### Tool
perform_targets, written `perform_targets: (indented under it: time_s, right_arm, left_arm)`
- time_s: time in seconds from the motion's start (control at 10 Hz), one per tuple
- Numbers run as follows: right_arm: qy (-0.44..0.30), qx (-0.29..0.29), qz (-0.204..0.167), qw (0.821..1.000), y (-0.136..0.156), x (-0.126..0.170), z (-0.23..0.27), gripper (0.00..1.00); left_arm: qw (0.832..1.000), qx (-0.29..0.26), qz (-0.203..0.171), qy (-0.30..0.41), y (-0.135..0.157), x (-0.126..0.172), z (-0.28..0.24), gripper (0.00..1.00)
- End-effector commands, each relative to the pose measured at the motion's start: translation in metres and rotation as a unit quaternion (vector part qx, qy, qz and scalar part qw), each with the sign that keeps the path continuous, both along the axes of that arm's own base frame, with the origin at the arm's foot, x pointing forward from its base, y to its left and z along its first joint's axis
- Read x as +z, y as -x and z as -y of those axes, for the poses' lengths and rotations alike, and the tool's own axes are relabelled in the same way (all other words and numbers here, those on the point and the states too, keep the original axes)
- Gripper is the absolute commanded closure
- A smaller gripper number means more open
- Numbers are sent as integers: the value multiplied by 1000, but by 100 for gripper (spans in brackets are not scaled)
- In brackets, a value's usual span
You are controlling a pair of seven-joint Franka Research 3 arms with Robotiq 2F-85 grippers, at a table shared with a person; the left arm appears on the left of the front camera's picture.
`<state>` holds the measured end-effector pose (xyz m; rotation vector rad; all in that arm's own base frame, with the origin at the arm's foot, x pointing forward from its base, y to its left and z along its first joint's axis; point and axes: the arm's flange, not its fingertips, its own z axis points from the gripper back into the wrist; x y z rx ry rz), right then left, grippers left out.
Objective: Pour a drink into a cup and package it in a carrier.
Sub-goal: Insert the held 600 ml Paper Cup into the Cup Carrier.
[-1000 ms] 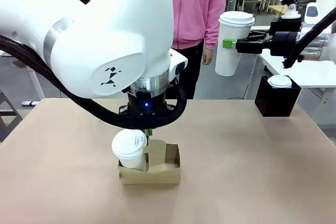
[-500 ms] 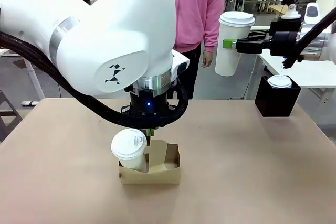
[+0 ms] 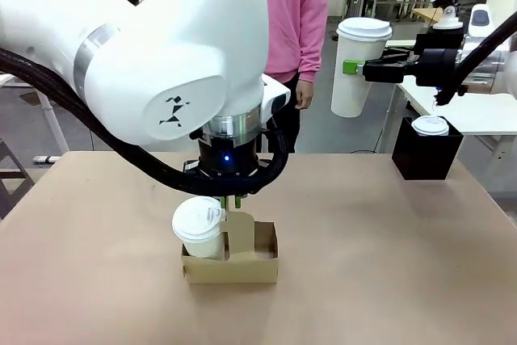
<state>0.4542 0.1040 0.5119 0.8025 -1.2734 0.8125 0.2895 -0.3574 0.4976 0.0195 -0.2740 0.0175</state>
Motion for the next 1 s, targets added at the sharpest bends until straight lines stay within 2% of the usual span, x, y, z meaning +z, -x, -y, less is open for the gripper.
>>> perform_targets:
  time_s: [0.0,0.2,0.3,0.4,0.6,0.7,0.8,0.9]
  right_arm:
    - [0,0,0,1000,0,0,0,20]
    - [23,82,-15,996,-20,-29,-8,20]
    - [26,137,-14,990,-19,-46,-17,20]
    - [23,190,-10,981,-17,-66,-28,20]
    - [23,272,-4,962,-6,-97,-55,20]
    - [16,297,3,955,1,-107,-68,20]
    - [24,294,16,955,1,-113,-75,20]
    - [43,269,3,962,-2,-108,-73,20]
  left_arm:
    - [999,-26,-22,29,-12,17,-26,0]
    - [995,-79,-51,37,-22,49,-54,0]
    - [989,-124,-71,25,-26,64,-73,5]
    - [979,-184,-82,25,-36,76,-97,0]
    - [952,-285,-100,51,-50,82,-141,0]
    - [944,-303,-109,71,-56,75,-161,0]
    - [944,-304,-103,78,-63,62,-176,0]
    - [956,-271,-91,67,-65,52,-179,0]
